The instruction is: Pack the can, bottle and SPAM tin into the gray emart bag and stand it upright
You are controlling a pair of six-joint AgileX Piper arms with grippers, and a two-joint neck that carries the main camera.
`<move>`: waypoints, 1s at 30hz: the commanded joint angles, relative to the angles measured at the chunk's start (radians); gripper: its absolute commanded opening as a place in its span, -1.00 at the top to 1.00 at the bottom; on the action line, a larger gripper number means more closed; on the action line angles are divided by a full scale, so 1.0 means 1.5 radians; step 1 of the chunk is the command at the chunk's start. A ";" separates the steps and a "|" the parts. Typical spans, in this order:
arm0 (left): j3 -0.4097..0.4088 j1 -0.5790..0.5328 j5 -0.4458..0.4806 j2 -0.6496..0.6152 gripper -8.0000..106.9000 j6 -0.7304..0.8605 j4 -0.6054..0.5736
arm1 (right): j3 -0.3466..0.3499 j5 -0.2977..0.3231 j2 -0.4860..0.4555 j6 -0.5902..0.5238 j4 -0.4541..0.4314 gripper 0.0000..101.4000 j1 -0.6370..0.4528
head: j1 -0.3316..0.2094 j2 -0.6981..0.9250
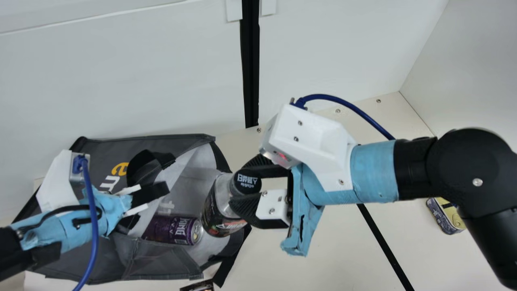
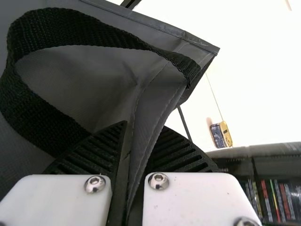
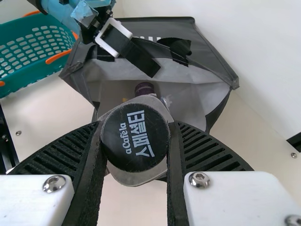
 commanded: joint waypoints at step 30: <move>0.000 0.000 0.000 0.000 1.00 0.000 0.000 | 0.027 -0.002 0.058 -0.049 0.063 1.00 -0.030 | -0.015 -0.001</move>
